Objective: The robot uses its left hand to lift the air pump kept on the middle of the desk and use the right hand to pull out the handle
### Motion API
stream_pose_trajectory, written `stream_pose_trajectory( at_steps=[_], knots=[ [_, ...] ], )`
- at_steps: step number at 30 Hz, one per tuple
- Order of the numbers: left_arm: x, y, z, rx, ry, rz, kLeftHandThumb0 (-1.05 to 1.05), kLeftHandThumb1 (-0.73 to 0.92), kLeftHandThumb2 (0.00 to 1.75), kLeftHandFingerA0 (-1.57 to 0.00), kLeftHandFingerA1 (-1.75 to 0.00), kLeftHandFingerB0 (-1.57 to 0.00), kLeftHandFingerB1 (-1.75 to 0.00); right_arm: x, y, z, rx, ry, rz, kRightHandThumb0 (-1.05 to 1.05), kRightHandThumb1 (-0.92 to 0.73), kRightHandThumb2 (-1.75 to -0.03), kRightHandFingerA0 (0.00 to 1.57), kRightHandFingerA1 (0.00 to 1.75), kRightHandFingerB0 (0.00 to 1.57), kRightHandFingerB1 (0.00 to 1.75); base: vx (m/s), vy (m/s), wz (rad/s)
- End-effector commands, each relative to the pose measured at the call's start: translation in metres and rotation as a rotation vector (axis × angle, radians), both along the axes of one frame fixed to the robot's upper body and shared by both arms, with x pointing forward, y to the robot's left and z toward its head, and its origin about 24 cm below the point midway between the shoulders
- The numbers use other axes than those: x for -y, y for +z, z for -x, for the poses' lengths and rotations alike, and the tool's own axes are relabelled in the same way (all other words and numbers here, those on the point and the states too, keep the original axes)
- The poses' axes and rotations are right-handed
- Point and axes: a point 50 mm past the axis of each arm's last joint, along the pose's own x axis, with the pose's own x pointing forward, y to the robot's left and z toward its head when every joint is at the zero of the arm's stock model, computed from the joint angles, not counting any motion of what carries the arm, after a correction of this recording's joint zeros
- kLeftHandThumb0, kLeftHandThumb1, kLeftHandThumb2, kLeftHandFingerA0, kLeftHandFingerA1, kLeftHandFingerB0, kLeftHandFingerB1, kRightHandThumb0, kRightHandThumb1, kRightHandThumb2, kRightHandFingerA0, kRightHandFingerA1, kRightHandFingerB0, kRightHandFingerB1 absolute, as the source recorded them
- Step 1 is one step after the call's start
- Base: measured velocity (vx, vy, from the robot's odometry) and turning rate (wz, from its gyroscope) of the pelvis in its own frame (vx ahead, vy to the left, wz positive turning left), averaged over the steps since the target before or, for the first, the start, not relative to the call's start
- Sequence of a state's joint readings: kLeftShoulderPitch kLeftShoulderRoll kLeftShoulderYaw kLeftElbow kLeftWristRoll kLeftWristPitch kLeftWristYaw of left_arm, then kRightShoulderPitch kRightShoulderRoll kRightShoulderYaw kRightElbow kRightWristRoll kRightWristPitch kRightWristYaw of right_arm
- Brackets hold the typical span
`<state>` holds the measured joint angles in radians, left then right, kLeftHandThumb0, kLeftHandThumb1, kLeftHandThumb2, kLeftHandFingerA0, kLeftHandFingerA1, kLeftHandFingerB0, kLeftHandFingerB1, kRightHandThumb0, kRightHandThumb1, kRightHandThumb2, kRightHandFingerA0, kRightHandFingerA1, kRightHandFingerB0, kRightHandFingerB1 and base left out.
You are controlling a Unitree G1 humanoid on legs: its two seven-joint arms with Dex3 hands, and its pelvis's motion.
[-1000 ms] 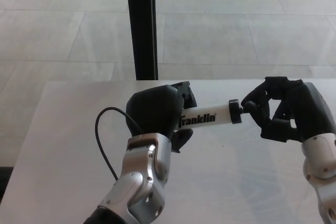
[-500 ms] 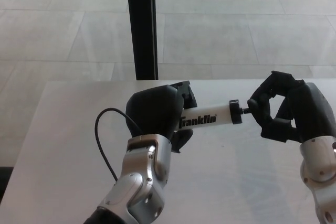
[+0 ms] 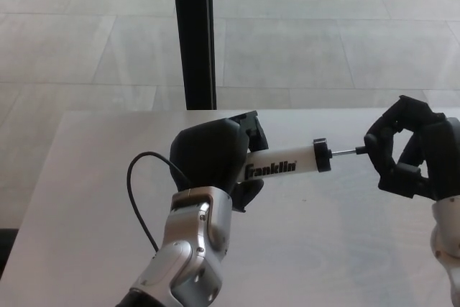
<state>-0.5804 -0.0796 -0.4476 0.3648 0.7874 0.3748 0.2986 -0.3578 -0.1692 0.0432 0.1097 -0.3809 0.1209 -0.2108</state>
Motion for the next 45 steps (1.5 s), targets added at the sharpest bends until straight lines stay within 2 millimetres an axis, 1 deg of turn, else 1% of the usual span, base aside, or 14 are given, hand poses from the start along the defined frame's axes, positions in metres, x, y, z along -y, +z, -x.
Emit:
stream_pose_trajectory(
  at_steps=[1, 4, 20, 22, 24, 25, 34, 35, 36, 37, 39, 41, 43, 45],
  knots=[
    [-0.010, -0.005, 0.001, -0.016, 0.019, 0.000, -0.19, 0.47, 1.24, -1.03, -1.75, -0.87, -1.48, 0.017, 0.002, 0.003, 0.010, -0.039, 0.015, -0.13, -0.57, -1.03, 0.84, 1.75, 0.71, 1.56, 0.00, 0.000, 0.00],
    [-0.011, -0.006, 0.003, -0.015, 0.014, 0.006, -0.26, 0.49, 1.16, -1.30, -1.45, -1.05, -1.27, 0.023, 0.002, 0.003, 0.012, -0.046, 0.031, -0.14, -0.57, -1.03, 0.87, 1.75, 0.74, 1.52, 0.00, 0.000, 0.00],
    [-0.024, -0.016, 0.005, -0.042, 0.045, 0.007, -0.25, 0.50, 1.16, -1.29, -1.43, -1.04, -1.26, 0.055, 0.010, 0.004, 0.015, -0.118, 0.087, -0.19, -0.58, -0.95, 0.87, 1.75, 0.75, 1.47, 0.00, 0.000, 0.00],
    [-0.026, -0.016, 0.005, -0.048, 0.051, -0.014, -0.18, 0.49, 1.22, -1.02, -1.75, -0.85, -1.55, 0.062, 0.011, 0.004, 0.021, -0.132, 0.094, -0.17, -0.60, -0.94, 0.86, 1.75, 0.74, 1.48, 0.00, 0.000, 0.00],
    [-0.028, -0.017, 0.005, -0.049, 0.059, -0.021, -0.25, 0.49, 1.19, -1.28, -1.43, -1.06, -1.29, 0.066, 0.012, 0.004, 0.024, -0.144, 0.095, -0.19, -0.59, -0.95, 0.86, 1.75, 0.74, 1.49, 0.00, 0.000, 0.00],
    [-0.029, -0.018, 0.005, -0.055, 0.058, -0.022, -0.18, 0.49, 1.22, -1.02, -1.75, -0.86, -1.53, 0.067, 0.013, 0.004, 0.028, -0.143, 0.092, -0.17, -0.59, -0.96, 0.86, 1.75, 0.74, 1.49, 0.00, 0.000, 0.00],
    [-0.030, -0.019, 0.008, -0.057, 0.052, -0.019, -0.18, 0.48, 1.23, -1.03, -1.75, -0.88, -1.49, 0.069, 0.011, 0.005, 0.030, -0.146, 0.057, -0.16, -0.58, -0.98, 0.86, 1.71, 0.75, 1.47, 0.00, 0.000, 0.00],
    [-0.029, -0.020, 0.008, -0.053, 0.045, -0.027, -0.17, 0.46, 1.24, -1.02, -1.75, -0.88, -1.50, 0.067, 0.010, 0.005, 0.040, -0.110, 0.034, -0.21, -0.71, -0.72, 0.81, 1.48, 0.74, 0.70, 0.00, 0.000, 0.00],
    [-0.029, -0.020, 0.008, -0.053, 0.043, -0.028, -0.18, 0.47, 1.24, -1.02, -1.75, -0.87, -1.52, 0.066, 0.010, 0.006, 0.039, -0.085, 0.030, -0.31, -0.71, -0.64, 0.81, 1.45, 0.53, 0.49, 0.00, 0.000, 0.00],
    [-0.029, -0.021, 0.009, -0.055, 0.044, -0.024, -0.18, 0.47, 1.24, -1.02, -1.75, -0.87, -1.52, 0.065, 0.010, 0.006, 0.033, -0.073, 0.038, -0.31, -0.71, -0.64, 0.81, 1.45, 0.53, 0.49, 0.00, 0.000, 0.00],
    [-0.028, -0.022, 0.009, -0.057, 0.047, -0.025, -0.17, 0.48, 1.24, -1.03, -1.75, -0.88, -1.53, 0.064, 0.008, 0.006, 0.010, -0.045, 0.046, -0.54, -0.68, -0.61, 0.68, 0.58, 0.12, 0.26, 0.00, 0.000, 0.00],
    [-0.027, -0.023, 0.010, -0.063, 0.047, -0.020, -0.24, 0.48, 1.18, -1.28, -1.44, -1.06, -1.29, 0.063, 0.006, 0.005, -0.036, 0.013, 0.114, -0.89, -0.61, -0.97, 0.00, 0.22, 0.00, 0.07, 0.00, 0.000, 0.00],
    [-0.027, -0.024, 0.010, -0.066, 0.051, -0.023, -0.17, 0.46, 1.24, -1.02, -1.75, -0.88, -1.50, 0.063, 0.006, 0.004, -0.040, 0.007, 0.134, -1.05, -0.66, -1.02, 0.00, 0.09, 0.00, 0.00, 0.00, 0.000, 0.00],
    [-0.027, -0.026, 0.011, -0.062, 0.043, -0.049, -0.25, 0.51, 1.19, -1.27, -1.41, -1.00, -1.21, 0.064, 0.009, 0.004, -0.075, 0.030, 0.143, -1.05, -0.79, -0.66, 0.00, 0.00, 0.00, 0.00, 0.00, 0.000, 0.00]
  ],
)
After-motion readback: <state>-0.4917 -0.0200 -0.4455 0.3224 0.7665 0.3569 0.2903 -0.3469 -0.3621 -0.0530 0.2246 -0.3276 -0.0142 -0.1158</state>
